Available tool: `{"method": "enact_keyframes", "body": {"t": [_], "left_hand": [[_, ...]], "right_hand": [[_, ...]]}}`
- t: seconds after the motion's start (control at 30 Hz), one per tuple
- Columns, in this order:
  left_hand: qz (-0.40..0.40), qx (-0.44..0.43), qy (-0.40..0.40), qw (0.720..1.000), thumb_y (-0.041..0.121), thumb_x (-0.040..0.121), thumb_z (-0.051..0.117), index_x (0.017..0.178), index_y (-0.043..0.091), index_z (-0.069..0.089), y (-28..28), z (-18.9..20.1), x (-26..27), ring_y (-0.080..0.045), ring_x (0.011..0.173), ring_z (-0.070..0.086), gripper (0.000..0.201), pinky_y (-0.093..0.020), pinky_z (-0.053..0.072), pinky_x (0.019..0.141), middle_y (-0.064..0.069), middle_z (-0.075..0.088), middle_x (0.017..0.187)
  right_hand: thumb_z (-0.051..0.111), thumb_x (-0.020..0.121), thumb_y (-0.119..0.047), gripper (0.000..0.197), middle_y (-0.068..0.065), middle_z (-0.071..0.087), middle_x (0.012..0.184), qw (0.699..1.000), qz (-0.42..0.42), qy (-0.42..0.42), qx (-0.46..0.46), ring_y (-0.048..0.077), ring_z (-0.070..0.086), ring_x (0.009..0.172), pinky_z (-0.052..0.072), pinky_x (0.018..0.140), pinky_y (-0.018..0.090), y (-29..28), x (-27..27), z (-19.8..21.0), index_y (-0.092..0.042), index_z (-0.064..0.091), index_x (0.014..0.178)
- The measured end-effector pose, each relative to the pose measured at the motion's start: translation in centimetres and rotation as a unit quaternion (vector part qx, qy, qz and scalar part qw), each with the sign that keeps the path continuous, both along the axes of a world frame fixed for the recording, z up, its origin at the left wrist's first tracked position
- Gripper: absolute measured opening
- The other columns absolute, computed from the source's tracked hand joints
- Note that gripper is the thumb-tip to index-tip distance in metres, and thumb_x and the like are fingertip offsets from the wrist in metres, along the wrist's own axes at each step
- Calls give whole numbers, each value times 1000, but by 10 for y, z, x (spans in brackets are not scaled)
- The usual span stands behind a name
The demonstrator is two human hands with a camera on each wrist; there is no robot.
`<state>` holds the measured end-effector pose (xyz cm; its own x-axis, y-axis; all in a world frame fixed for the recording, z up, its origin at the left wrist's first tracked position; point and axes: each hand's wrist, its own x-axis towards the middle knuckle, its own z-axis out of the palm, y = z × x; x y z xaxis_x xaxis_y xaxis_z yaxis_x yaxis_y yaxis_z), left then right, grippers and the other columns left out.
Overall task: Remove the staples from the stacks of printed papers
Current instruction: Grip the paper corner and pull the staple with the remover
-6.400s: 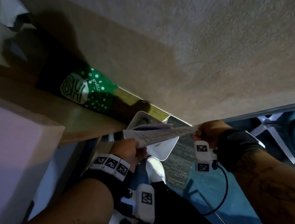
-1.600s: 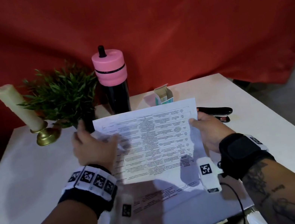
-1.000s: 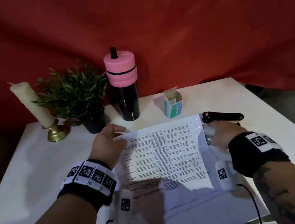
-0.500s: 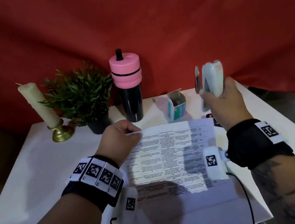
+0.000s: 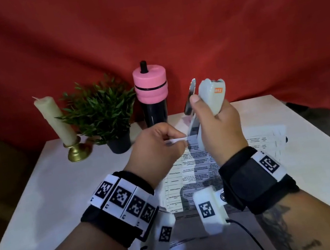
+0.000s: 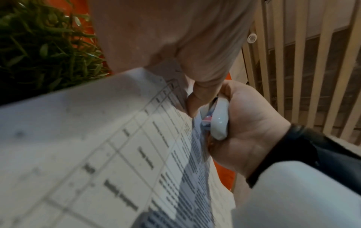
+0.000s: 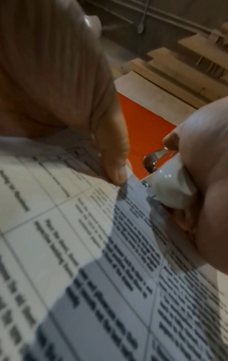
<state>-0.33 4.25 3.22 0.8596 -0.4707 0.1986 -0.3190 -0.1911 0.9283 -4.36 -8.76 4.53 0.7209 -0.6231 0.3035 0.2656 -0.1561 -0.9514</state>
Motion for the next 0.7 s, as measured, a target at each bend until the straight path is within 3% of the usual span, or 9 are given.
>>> {"method": "enact_keyframes", "body": {"t": [0.13, 0.2, 0.33, 0.47, 0.53, 0.6, 0.67, 0.7], "left_hand": [[-1, -5, -4, 1000, 9, 77, 76, 69, 20, 68, 0, 3, -2, -1, 69, 61, 16, -13, 49, 67, 12, 68, 68], [3, -2, -3, 1000, 9, 77, 76, 69, 20, 68, 0, 4, -3, -4, 69, 61, 15, -17, 51, 67, 8, 69, 71], [1, -2, 0, 1000, 10, 77, 76, 68, 20, 67, 0, 5, -4, -5, 65, 61, 17, -20, 51, 63, 1, 71, 74], [-9, -22, 17, 1000, 7, 78, 76, 75, 14, 67, -3, 6, -8, -6, 63, 59, 11, -14, 49, 60, -5, 69, 74], [-16, -51, 38, 998, 5, 78, 75, 86, 13, 68, -3, 5, -9, -12, 70, 62, 13, -18, 53, 68, -9, 71, 82], [-17, -75, 80, 994, 5, 77, 77, 99, 18, 66, 0, 2, -6, -18, 81, 69, 28, -30, 58, 78, -5, 72, 91], [-51, -59, 105, 991, 3, 80, 74, 104, 19, 67, 4, -1, -6, -20, 90, 71, 30, -37, 59, 83, -2, 75, 96], [-69, -44, 95, 992, 1, 83, 69, 102, 19, 69, 5, -3, -6, -18, 90, 72, 25, -34, 59, 83, -1, 76, 95]], "right_hand": [[63, 69, -62, 21, -15, 70, 77, 1000, -12, 7, -14, 18, 71, 82, 57, 80, 51, -1, 6, -5, -44, 66, 79], [62, 70, -64, 19, -14, 71, 79, 1000, -18, 5, -22, 20, 71, 83, 57, 79, 51, -1, 7, -7, -47, 65, 79], [60, 73, -62, 38, -6, 69, 73, 999, -28, -10, -40, 20, 69, 79, 58, 76, 50, 0, 7, -5, -25, 65, 81], [61, 74, -58, 40, -4, 62, 61, 998, -33, -9, -45, 16, 64, 64, 56, 67, 42, -2, 7, -3, -18, 61, 70], [62, 75, -56, 37, -5, 59, 56, 999, -37, 2, -38, 18, 61, 60, 53, 64, 41, -5, 7, -1, -20, 58, 65], [63, 76, -56, 38, -5, 59, 56, 999, -43, 4, -18, 25, 63, 62, 54, 67, 43, -9, 8, 0, -21, 58, 63], [63, 79, -55, 38, -2, 63, 62, 999, -37, 14, 6, 28, 65, 67, 56, 72, 46, -15, 8, 1, -19, 63, 68], [62, 83, -52, 36, 1, 64, 66, 999, -27, 11, 22, 26, 65, 68, 56, 71, 45, -17, 7, 1, -18, 65, 72]]}}
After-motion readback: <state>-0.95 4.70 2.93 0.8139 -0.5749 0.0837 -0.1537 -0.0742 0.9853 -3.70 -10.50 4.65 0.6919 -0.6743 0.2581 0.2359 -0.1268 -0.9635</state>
